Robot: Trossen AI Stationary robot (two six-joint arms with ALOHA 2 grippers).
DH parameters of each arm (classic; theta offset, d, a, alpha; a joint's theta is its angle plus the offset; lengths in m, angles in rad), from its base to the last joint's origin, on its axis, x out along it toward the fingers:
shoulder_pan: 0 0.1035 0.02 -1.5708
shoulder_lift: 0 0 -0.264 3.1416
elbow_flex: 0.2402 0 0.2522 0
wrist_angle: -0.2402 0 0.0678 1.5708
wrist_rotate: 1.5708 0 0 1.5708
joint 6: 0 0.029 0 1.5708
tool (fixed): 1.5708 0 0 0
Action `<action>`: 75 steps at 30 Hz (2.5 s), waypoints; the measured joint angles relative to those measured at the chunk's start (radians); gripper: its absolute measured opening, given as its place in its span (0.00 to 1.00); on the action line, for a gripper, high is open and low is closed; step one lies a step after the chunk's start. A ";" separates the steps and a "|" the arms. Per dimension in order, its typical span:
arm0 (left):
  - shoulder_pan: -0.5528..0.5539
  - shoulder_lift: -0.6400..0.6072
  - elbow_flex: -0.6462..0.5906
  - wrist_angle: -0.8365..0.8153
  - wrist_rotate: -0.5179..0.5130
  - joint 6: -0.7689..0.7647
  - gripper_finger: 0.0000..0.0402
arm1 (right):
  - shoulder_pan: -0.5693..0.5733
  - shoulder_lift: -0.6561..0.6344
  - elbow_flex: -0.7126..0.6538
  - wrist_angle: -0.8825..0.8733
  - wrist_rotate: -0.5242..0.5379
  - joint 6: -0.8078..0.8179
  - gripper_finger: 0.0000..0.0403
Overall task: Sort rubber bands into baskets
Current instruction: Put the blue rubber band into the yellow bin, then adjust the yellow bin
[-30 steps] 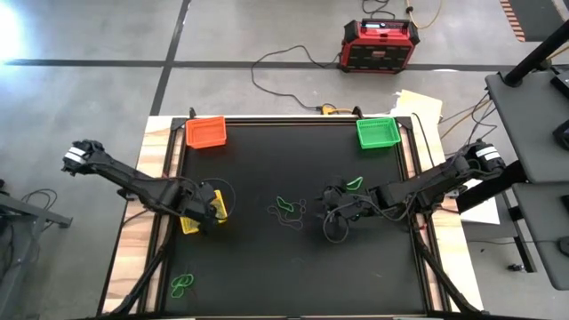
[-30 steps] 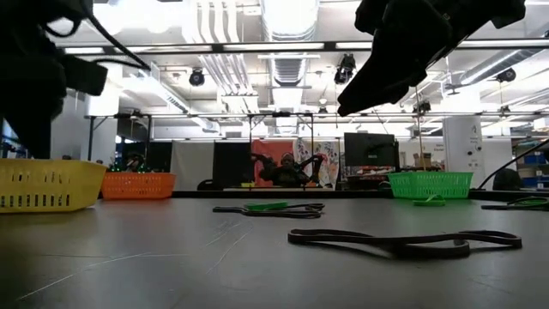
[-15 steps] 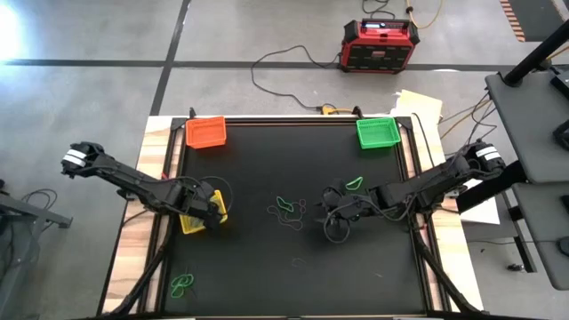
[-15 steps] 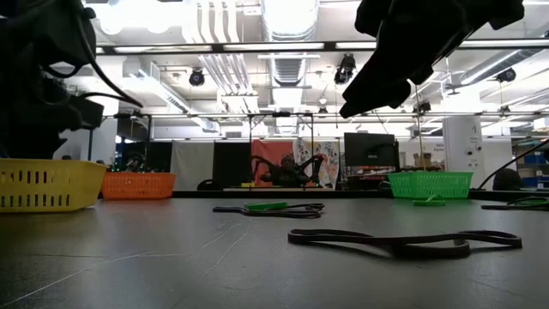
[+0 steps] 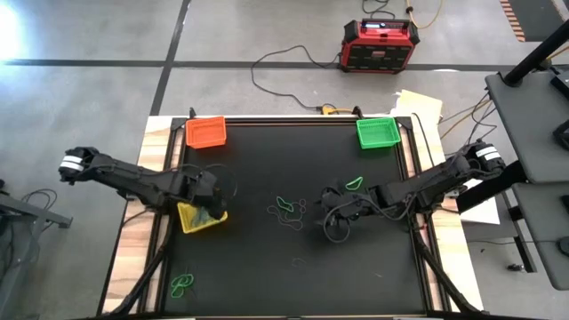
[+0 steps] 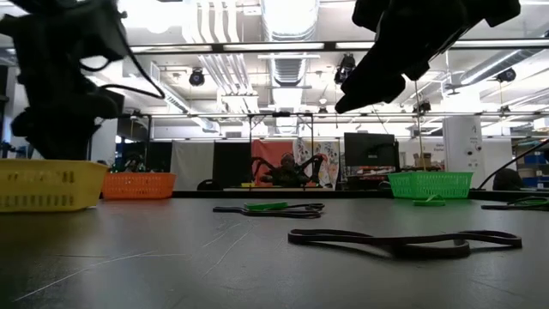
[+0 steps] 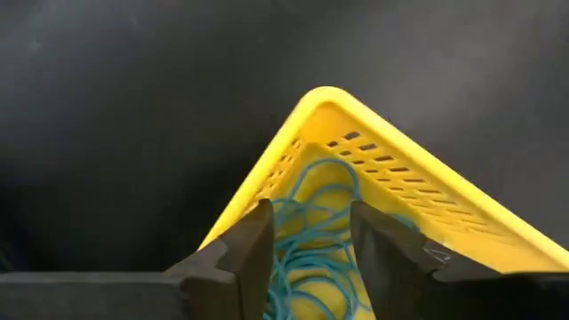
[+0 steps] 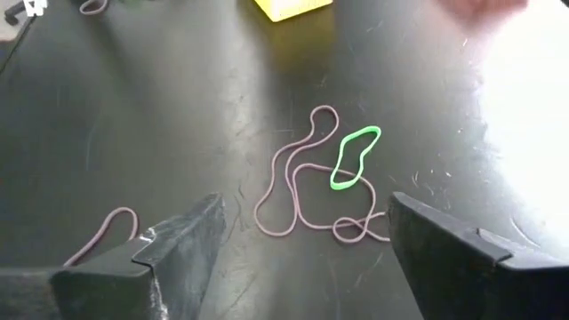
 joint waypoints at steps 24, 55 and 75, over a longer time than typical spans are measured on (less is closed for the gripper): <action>-0.043 0.030 0.114 -0.063 0.022 0.159 0.39 | 0.024 0.021 0.000 -0.010 -0.079 0.028 0.74; -0.038 0.012 0.079 -0.229 -0.039 -0.066 0.39 | 0.033 0.061 0.000 0.046 -0.076 -0.055 0.72; 0.113 0.008 0.238 -0.295 -0.078 0.223 0.39 | 0.021 0.036 0.000 0.060 -0.051 -0.090 0.70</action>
